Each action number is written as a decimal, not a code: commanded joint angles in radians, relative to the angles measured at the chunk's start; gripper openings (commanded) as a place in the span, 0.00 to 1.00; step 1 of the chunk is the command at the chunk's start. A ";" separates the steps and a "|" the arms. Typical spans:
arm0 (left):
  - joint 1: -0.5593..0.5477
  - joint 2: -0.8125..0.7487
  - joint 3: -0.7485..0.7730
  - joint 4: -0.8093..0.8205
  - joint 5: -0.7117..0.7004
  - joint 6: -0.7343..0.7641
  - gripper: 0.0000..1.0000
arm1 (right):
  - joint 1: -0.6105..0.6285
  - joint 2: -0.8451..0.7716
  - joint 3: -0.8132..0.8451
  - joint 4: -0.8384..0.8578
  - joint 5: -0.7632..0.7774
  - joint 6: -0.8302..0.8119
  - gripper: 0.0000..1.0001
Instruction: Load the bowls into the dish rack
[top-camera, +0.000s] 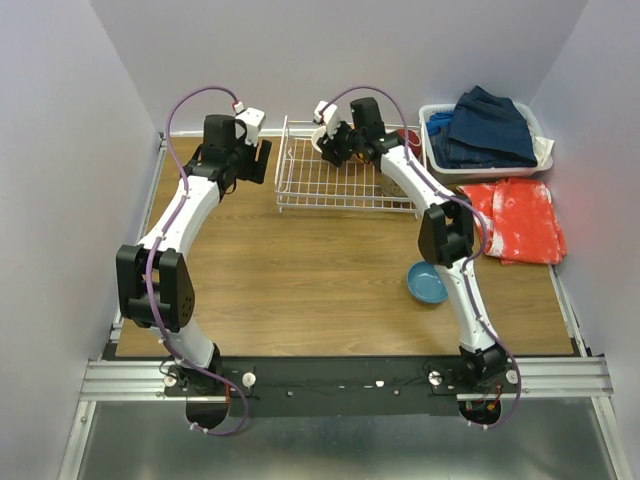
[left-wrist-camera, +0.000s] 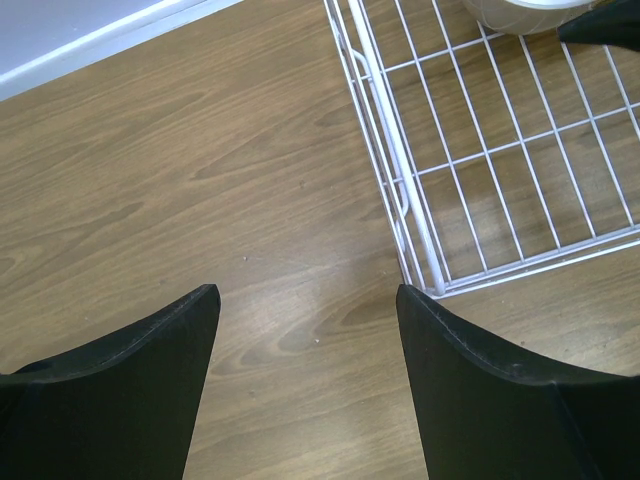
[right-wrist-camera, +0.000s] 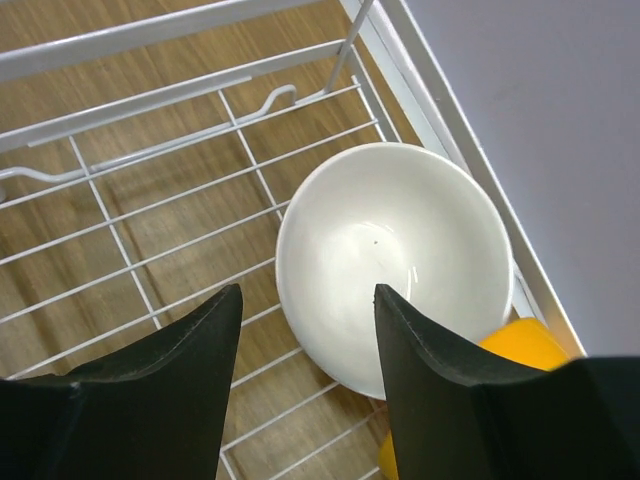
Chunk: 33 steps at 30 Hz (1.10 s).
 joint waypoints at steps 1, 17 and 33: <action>-0.002 -0.048 -0.019 0.011 -0.021 0.012 0.81 | 0.027 0.051 0.037 -0.004 0.029 -0.047 0.61; -0.001 -0.037 -0.028 0.018 -0.003 -0.002 0.81 | 0.059 0.049 0.052 -0.014 -0.015 -0.053 0.08; -0.001 -0.053 -0.043 0.025 0.022 -0.020 0.81 | 0.050 -0.058 0.032 0.239 -0.264 0.505 0.01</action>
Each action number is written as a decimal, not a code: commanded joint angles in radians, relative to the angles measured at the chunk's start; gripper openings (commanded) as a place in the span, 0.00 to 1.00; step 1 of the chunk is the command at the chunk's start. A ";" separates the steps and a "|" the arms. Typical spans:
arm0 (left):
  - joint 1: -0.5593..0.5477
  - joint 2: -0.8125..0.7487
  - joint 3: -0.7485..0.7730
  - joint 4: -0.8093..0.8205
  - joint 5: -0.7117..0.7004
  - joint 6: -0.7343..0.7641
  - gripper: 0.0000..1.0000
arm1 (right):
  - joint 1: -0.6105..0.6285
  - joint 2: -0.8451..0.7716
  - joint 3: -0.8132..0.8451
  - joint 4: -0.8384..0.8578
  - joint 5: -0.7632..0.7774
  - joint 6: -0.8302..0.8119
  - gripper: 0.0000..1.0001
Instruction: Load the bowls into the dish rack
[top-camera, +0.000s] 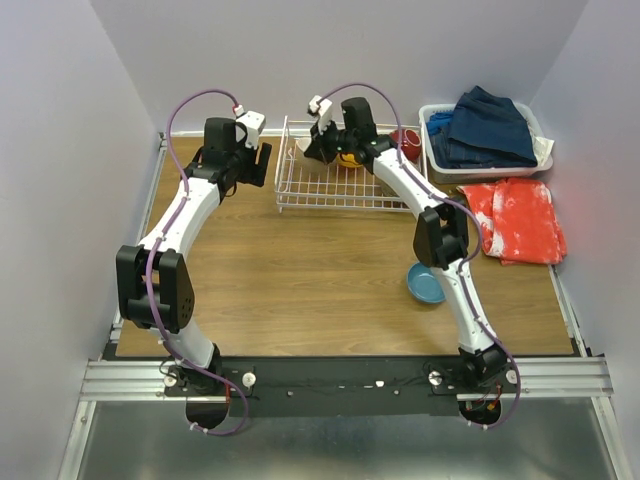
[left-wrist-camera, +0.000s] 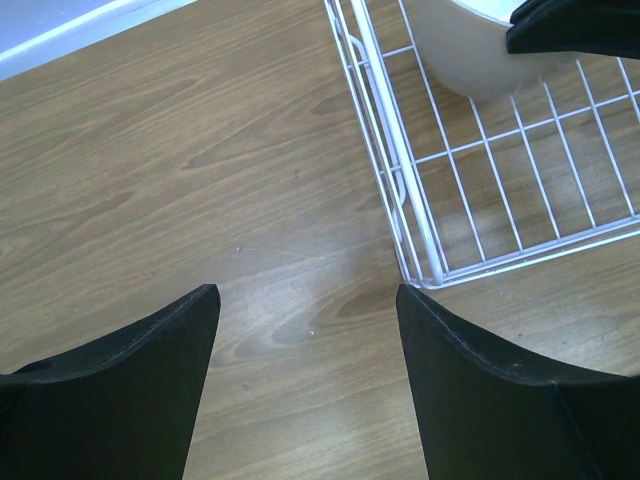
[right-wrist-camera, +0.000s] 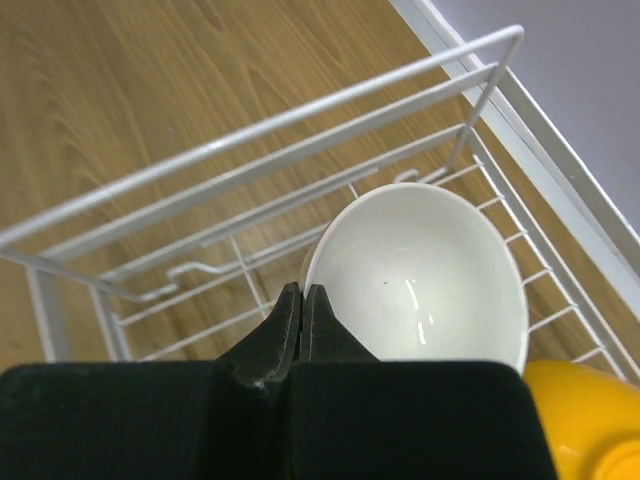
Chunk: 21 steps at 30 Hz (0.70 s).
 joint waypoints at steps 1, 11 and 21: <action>-0.001 -0.041 -0.016 0.026 0.021 -0.018 0.81 | 0.000 -0.093 -0.003 0.188 -0.137 0.349 0.01; -0.013 -0.028 -0.021 0.015 0.069 -0.041 0.81 | -0.112 -0.073 -0.182 0.492 -0.246 0.897 0.01; -0.042 0.125 0.131 -0.020 0.203 0.022 0.79 | -0.162 0.002 -0.216 0.584 -0.249 1.047 0.00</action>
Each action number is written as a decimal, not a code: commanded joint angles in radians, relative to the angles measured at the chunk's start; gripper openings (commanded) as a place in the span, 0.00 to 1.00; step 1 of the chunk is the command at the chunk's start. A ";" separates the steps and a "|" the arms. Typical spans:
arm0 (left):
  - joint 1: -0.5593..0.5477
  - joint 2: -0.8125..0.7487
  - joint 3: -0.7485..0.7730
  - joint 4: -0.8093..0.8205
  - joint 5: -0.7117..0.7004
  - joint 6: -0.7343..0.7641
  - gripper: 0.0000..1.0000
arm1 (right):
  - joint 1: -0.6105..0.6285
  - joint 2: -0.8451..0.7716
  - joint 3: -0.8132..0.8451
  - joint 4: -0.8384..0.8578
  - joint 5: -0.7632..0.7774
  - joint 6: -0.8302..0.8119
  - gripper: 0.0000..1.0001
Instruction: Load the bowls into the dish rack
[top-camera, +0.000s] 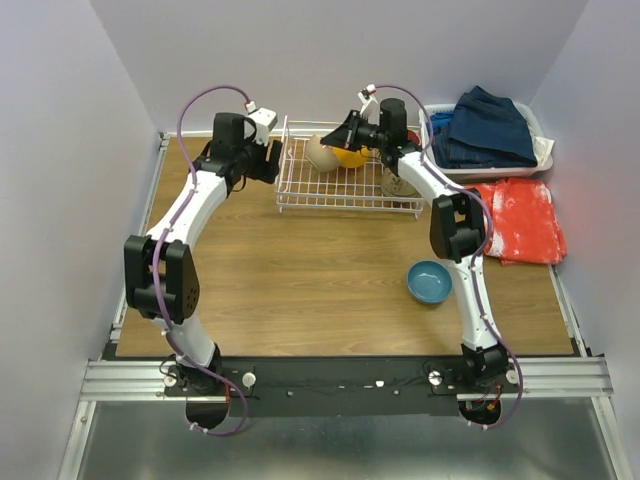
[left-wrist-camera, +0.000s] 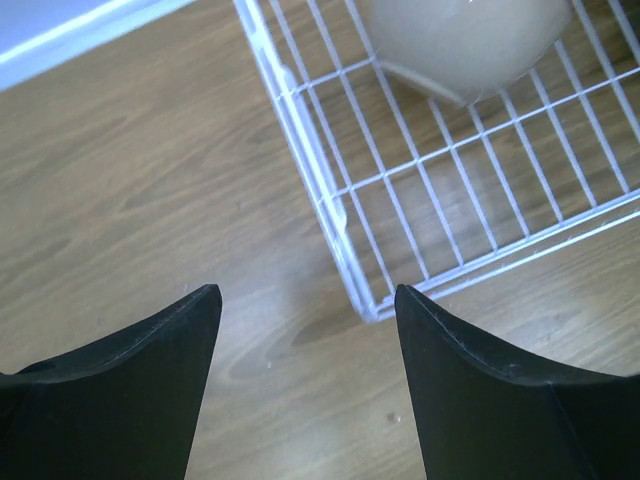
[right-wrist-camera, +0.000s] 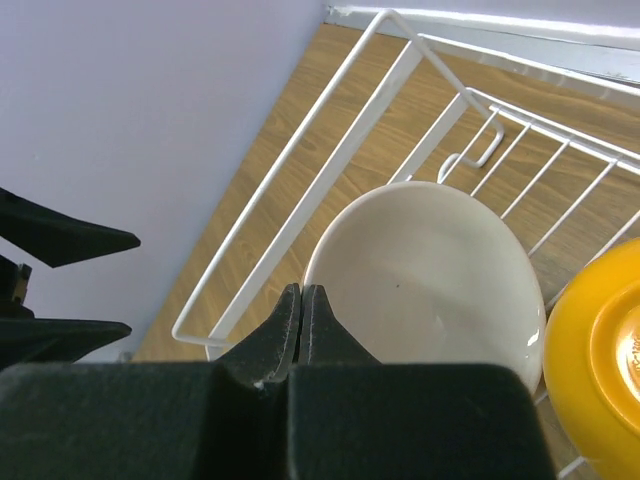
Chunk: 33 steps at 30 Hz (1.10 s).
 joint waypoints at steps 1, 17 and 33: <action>-0.025 0.109 0.148 -0.014 0.141 0.045 0.79 | -0.013 0.034 0.008 0.119 -0.027 0.110 0.01; -0.108 0.412 0.401 0.038 0.124 0.036 0.44 | -0.087 0.068 0.018 0.093 0.005 0.067 0.00; -0.155 0.635 0.599 0.147 0.083 -0.013 0.44 | -0.093 0.054 -0.014 0.068 0.004 0.024 0.00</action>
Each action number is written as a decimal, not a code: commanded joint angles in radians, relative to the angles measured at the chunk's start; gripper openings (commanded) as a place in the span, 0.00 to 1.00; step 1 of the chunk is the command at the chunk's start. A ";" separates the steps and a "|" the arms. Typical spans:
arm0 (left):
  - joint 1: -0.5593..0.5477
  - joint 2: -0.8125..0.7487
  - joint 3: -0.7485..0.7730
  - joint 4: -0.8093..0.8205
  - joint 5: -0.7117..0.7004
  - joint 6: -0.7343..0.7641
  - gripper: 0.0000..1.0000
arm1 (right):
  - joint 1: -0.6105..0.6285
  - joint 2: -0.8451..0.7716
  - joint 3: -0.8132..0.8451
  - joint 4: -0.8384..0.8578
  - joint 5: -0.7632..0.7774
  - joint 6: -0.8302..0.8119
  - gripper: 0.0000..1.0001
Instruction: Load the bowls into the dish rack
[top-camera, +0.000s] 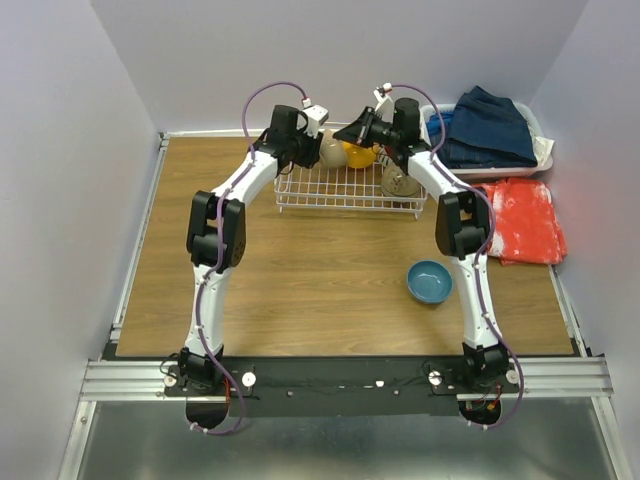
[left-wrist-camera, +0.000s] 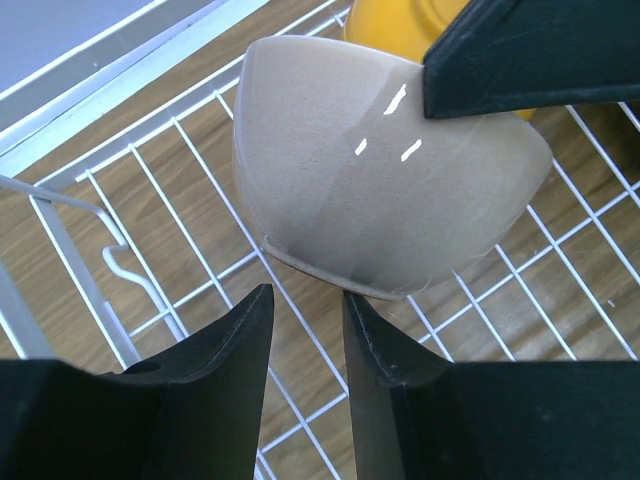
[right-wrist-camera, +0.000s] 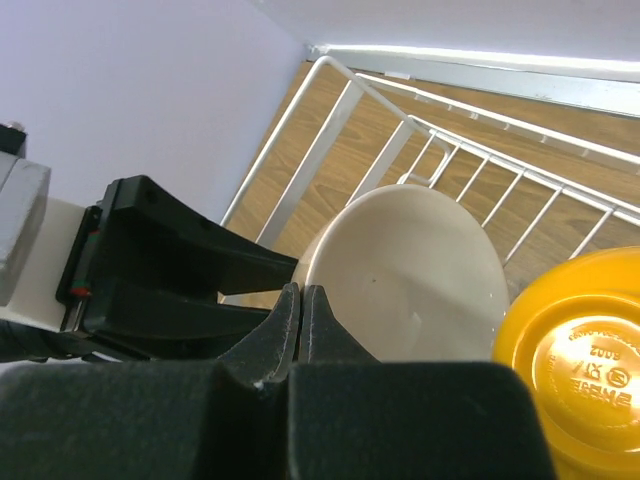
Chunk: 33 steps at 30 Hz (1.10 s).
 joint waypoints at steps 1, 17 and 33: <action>-0.019 0.043 0.062 0.074 -0.014 -0.025 0.44 | -0.023 0.017 -0.012 -0.009 0.012 -0.064 0.00; -0.065 0.158 0.187 0.169 -0.020 -0.081 0.52 | -0.127 -0.201 -0.071 -0.279 0.187 -0.372 0.44; -0.096 0.139 0.208 0.169 -0.106 -0.097 0.59 | -0.135 -0.422 -0.264 -0.354 0.204 -0.584 0.46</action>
